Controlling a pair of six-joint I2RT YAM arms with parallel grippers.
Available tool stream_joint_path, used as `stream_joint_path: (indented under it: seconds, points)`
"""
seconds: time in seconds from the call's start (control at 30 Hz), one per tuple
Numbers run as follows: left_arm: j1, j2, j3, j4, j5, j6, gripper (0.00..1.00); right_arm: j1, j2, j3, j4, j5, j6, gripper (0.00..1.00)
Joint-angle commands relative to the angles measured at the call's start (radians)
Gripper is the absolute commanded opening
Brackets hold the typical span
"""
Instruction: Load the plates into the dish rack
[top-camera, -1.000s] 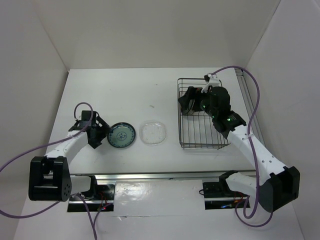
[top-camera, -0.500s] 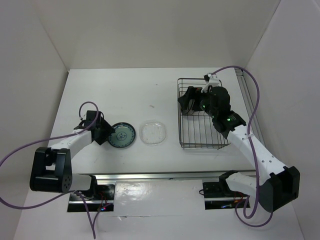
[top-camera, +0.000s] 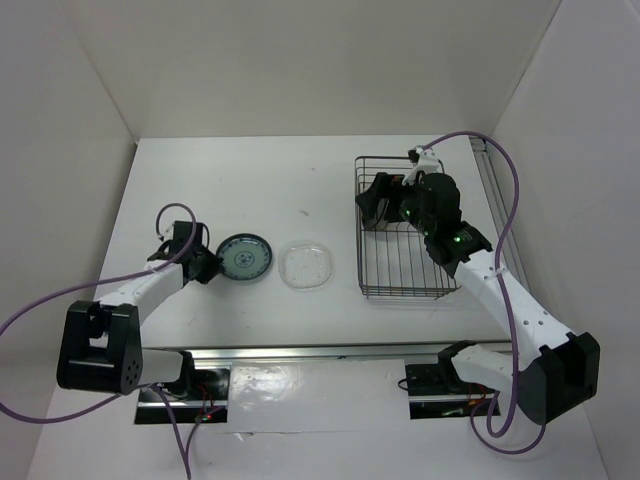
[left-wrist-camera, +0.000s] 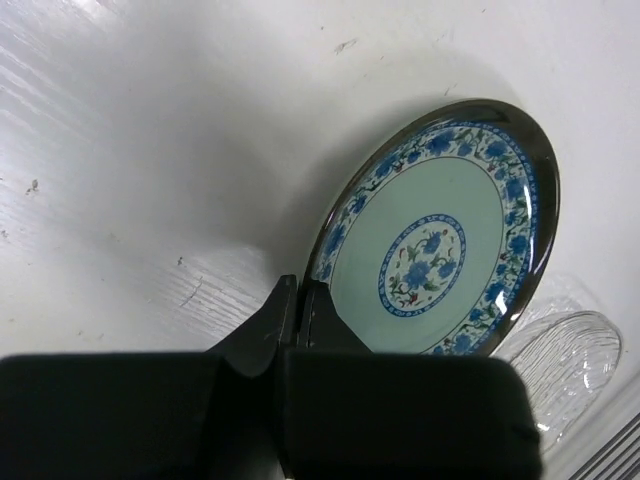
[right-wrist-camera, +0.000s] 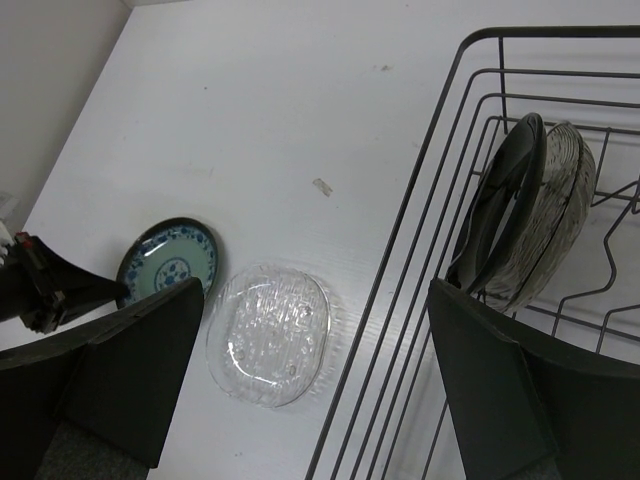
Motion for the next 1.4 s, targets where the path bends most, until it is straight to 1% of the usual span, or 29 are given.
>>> stream_joint_path:
  seconds: [0.0, 0.03, 0.07, 0.17, 0.2, 0.23, 0.3, 0.33, 0.37, 0.4, 0.43, 0.47, 0.5, 0.57, 0.63, 0.67, 0.7, 0.73, 0.8, 0.83, 0.9, 0.93, 1.07, 1.17, 1.2, 1.23, 1.3, 1.33, 1.37]
  points:
    - [0.0, 0.006, -0.01, -0.144, -0.126, -0.005, 0.0, 0.009, -0.009, 0.013, 0.058, 0.003, 0.009, 1.0]
    - [0.0, -0.005, -0.01, -0.144, -0.136, -0.025, 0.0, 0.009, -0.009, 0.013, 0.058, 0.003, 0.018, 1.0]
    - [0.0, -0.017, -0.01, -0.18, -0.17, -0.038, 0.0, 0.009, -0.009, 0.013, 0.058, 0.003, 0.018, 1.0]
    - [0.0, -0.119, -0.01, -0.194, -0.196, -0.047, 0.0, 0.009, -0.009, 0.013, 0.067, -0.011, 0.027, 1.0]
    - [0.0, -0.159, -0.01, -0.194, -0.196, -0.032, 0.0, 0.009, -0.009, 0.013, 0.067, -0.032, 0.027, 1.0]
    - [0.0, -0.251, -0.01, -0.179, -0.196, -0.018, 0.0, 0.018, 0.0, 0.013, 0.079, -0.046, 0.027, 1.0]
    - [0.0, -0.346, -0.02, -0.13, -0.152, 0.057, 0.0, 0.018, 0.012, 0.013, 0.079, -0.055, 0.027, 1.0]
    - [0.0, -0.386, -0.02, -0.087, -0.132, 0.08, 0.0, 0.018, 0.012, 0.013, 0.105, -0.11, 0.027, 1.0]
    - [0.0, -0.444, -0.007, -0.057, -0.102, 0.149, 0.0, 0.018, 0.012, 0.004, 0.124, -0.158, 0.012, 1.0]
    - [0.0, -0.457, 0.005, -0.026, -0.016, 0.186, 0.0, 0.018, 0.023, -0.01, 0.15, -0.225, 0.001, 1.0]
    - [0.0, -0.457, 0.023, -0.01, 0.032, 0.215, 0.0, 0.018, 0.023, -0.01, 0.177, -0.371, -0.008, 1.0]
    - [0.0, -0.444, 0.061, 0.035, 0.098, 0.247, 0.0, 0.018, 0.032, -0.019, 0.24, -0.438, -0.008, 1.0]
    - [0.0, -0.399, 0.081, 0.049, 0.227, 0.308, 0.0, 0.018, 0.044, -0.031, 0.274, -0.495, 0.004, 1.0]
    - [-0.009, -0.353, 0.118, 0.092, 0.358, 0.347, 0.0, 0.052, 0.067, -0.032, 0.314, -0.546, 0.004, 1.0]
    - [-0.035, -0.322, 0.129, 0.112, 0.428, 0.363, 0.0, 0.079, 0.084, -0.01, 0.302, -0.525, -0.01, 1.0]
    - [-0.035, -0.312, 0.129, 0.126, 0.446, 0.363, 0.0, 0.108, 0.084, -0.01, 0.284, -0.491, -0.019, 1.0]
    - [-0.061, -0.312, 0.129, 0.126, 0.446, 0.363, 0.0, 0.125, 0.11, 0.001, 0.283, -0.476, -0.034, 1.0]
    - [-0.061, -0.312, 0.119, 0.184, 0.494, 0.372, 0.0, 0.141, 0.12, 0.001, 0.271, -0.461, -0.043, 0.99]
    - [-0.07, -0.359, 0.068, 0.258, 0.543, 0.372, 0.0, 0.186, 0.15, 0.01, 0.271, -0.413, -0.056, 0.97]
    - [-0.07, -0.379, 0.047, 0.345, 0.589, 0.36, 0.0, 0.2, 0.162, 0.01, 0.271, -0.392, -0.056, 0.97]
    - [-0.079, -0.435, 0.02, 0.39, 0.589, 0.346, 0.0, 0.239, 0.204, 0.02, 0.262, -0.344, -0.08, 0.96]
    - [-0.079, -0.446, 0.011, 0.39, 0.6, 0.346, 0.0, 0.253, 0.218, 0.021, 0.251, -0.344, -0.08, 0.96]
    - [-0.079, -0.459, 0.011, 0.401, 0.612, 0.355, 0.0, 0.323, 0.262, 0.062, 0.228, -0.237, -0.111, 0.96]
    - [-0.079, -0.459, 0.011, 0.413, 0.632, 0.343, 0.0, 0.345, 0.282, 0.071, 0.228, -0.215, -0.12, 0.95]
    - [-0.079, -0.469, 0.0, 0.425, 0.641, 0.343, 0.0, 0.354, 0.291, 0.08, 0.228, -0.215, -0.12, 0.92]
    - [-0.079, -0.47, -0.009, 0.436, 0.641, 0.331, 0.0, 0.354, 0.302, 0.08, 0.237, -0.206, -0.12, 0.87]
    - [-0.079, -0.457, -0.009, 0.436, 0.654, 0.33, 0.0, 0.363, 0.311, 0.09, 0.237, -0.206, -0.111, 0.37]
    - [-0.079, -0.457, -0.009, 0.436, 0.654, 0.33, 0.0, 0.363, 0.311, 0.09, 0.237, -0.191, -0.111, 0.23]
    - [-0.079, -0.447, -0.009, 0.445, 0.663, 0.33, 0.0, 0.363, 0.322, 0.09, 0.237, -0.181, -0.097, 0.18]
